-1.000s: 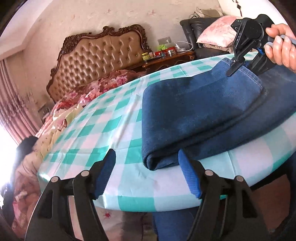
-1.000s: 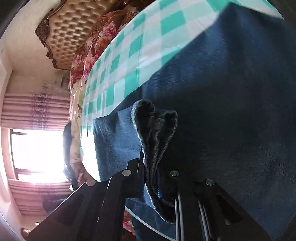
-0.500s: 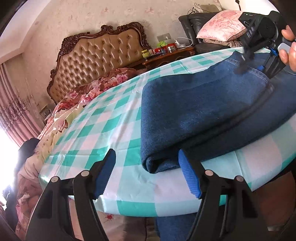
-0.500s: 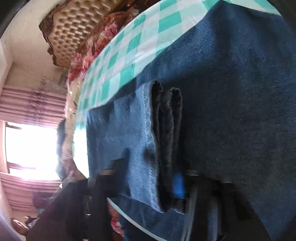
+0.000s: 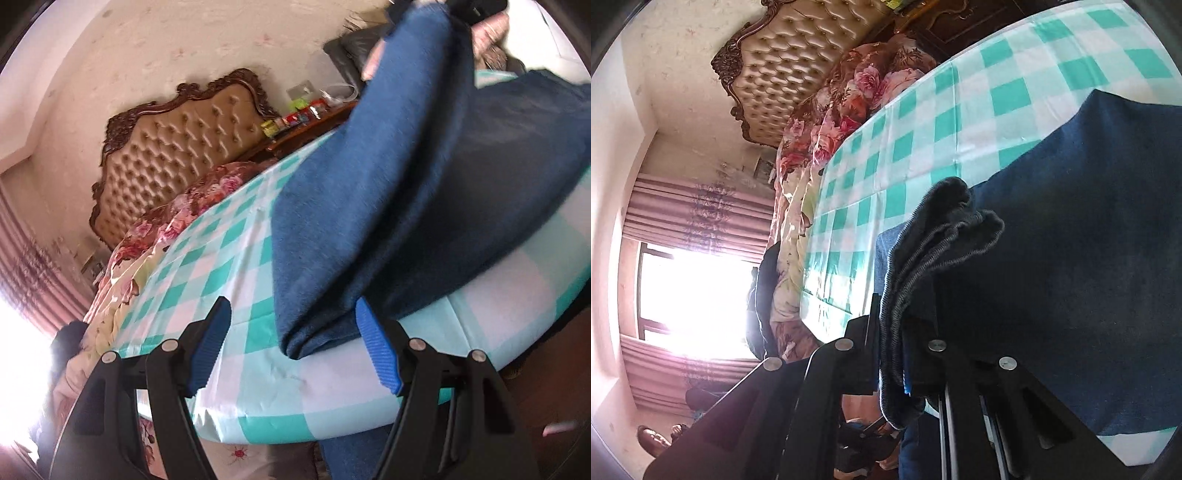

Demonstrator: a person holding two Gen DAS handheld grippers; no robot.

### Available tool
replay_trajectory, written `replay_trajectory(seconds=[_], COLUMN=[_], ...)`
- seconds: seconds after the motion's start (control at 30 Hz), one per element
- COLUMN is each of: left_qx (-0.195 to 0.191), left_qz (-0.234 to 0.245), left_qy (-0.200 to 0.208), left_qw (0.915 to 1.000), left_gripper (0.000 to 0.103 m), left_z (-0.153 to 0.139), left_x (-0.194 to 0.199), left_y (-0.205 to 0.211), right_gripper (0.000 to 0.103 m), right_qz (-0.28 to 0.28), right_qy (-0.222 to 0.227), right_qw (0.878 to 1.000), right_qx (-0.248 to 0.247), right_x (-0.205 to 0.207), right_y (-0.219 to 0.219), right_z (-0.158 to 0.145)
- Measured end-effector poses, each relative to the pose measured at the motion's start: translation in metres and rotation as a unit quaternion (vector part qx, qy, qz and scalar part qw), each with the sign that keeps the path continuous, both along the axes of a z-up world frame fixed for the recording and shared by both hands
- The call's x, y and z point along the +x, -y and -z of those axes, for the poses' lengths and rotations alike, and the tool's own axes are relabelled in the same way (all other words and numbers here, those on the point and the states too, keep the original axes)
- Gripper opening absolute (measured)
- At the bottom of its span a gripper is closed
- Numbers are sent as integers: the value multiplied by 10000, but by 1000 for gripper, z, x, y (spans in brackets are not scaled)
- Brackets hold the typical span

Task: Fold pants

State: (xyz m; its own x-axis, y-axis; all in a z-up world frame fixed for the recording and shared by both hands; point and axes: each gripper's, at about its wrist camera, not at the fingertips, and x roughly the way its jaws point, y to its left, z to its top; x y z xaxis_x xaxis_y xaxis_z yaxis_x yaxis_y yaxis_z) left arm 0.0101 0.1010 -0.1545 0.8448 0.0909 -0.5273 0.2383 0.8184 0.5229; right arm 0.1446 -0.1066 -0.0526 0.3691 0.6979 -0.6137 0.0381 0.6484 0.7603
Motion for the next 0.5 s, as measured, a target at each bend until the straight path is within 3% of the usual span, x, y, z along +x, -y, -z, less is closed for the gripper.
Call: replay_trajectory(seconds=[0.07,0.17,0.3,0.4,0.5], left_qx=[300,401,996,1098,1399], left_qz=[65,69,-201,-134,-26], left_qy=[73,8,25,-53,-14], left_qw=[9995,9992,9948,9939,9902], left_gripper=[70,71,71,73,74], left_z=[3,4,12,15,24], left_x=[0,4,15,15,12], left_y=[0,-4,-17,-27,-25], right_gripper=[11,11,11,11,11], right_qz=[7,-5,5,125,279], right_qy=[8,47,40,-142,-471], right_qw=[10000,10000,10000,9998,9981], right_qx=[10,24,15,-16,-292], right_x=[-1,-6,-11,-22,-29], right_y=[2,7,13,29,44], right_z=[-3,-6,-5,19,61])
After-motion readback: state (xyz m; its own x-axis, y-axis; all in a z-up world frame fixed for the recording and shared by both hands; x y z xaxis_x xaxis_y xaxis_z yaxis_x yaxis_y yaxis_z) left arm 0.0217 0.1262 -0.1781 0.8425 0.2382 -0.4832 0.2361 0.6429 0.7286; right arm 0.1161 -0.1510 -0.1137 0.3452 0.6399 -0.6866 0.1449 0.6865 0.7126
